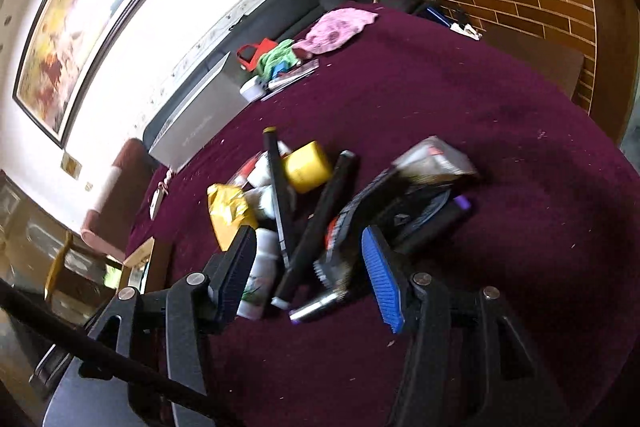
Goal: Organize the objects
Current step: 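Return to the pile and grasp the yellow packet with the left gripper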
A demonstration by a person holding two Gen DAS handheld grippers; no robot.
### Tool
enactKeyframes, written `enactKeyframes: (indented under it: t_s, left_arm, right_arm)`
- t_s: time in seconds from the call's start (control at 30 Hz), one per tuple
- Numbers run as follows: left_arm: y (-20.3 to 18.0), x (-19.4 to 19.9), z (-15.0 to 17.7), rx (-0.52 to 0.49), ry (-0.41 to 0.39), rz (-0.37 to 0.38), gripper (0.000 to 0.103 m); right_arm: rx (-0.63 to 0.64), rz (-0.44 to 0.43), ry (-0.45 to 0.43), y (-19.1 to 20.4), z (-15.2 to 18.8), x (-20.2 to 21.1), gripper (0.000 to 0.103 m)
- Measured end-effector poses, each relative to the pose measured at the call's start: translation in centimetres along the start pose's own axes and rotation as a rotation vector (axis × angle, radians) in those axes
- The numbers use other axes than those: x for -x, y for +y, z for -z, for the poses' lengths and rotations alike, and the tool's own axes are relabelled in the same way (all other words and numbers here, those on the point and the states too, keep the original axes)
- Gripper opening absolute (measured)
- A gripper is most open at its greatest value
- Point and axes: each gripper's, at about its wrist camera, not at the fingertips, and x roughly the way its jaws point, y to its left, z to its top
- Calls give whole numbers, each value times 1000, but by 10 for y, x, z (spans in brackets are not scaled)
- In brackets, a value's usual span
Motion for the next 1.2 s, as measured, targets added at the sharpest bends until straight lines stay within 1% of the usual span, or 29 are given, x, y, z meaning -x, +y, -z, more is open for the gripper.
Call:
enactKeyframes:
  t_s: [0.07,0.1,0.17,0.2,0.27,0.33,0.4,0.47,0.57,0.6,0.63,0.67,0.73,0.9,0.97,1.0,1.1,1.17,1.2]
  left_arm:
    - [-9,-27,-11,-39,21,24,58]
    - [-14,-41,-16,-64,33,9,58]
    - [-20,-62,-23,-104,50,9,58]
    - [-24,-74,-26,-134,60,-7,58]
    - [-30,-89,-30,-183,73,-17,58]
    - [-35,-101,-32,-225,84,-50,58]
    - [-40,-112,-33,-245,104,-44,58]
    - [-45,-123,-30,-272,126,-74,58]
    - [-51,-135,-22,-292,168,-82,58]
    - [-51,-133,-21,-277,163,-72,56]
    - [-49,-131,-21,-264,164,-70,45]
    - [-47,-128,-22,-249,167,-67,40]
    - [-37,-117,-24,-200,154,-35,39]
    - [-22,-77,-24,-128,109,-15,39]
    - [-20,-61,-22,-106,92,1,39]
    - [-18,-50,-20,-95,77,15,39]
    - [-17,-28,-12,-81,56,35,39]
    - [-18,-16,-8,-85,36,37,39]
    - [-17,-8,-4,-90,27,36,39]
  right_arm:
    - [-8,-13,1,-6,-2,2,54]
    - [-12,-21,4,-8,-4,2,54]
    - [-12,-33,7,-12,-6,4,54]
    - [-11,-36,7,-14,-7,5,54]
    - [-9,-41,10,-18,-9,7,54]
    - [-8,-44,12,-21,-12,6,54]
    - [-6,-43,14,-22,-13,5,54]
    - [-12,-48,21,-23,-14,3,54]
    - [-8,-47,33,-21,-15,-2,54]
    - [-7,-46,37,-19,-15,-3,54]
    - [-4,-45,41,-18,-15,-4,54]
    - [2,-42,47,-17,-16,-5,54]
    - [13,-38,53,-13,-16,-7,54]
    - [52,-29,71,1,-16,-14,55]
    - [89,-18,89,12,-16,-21,55]
    - [119,-9,96,20,-16,-25,57]
    - [206,31,84,41,-19,-33,57]
    - [231,33,86,51,-24,-37,57]
    - [237,20,77,57,-28,-36,57]
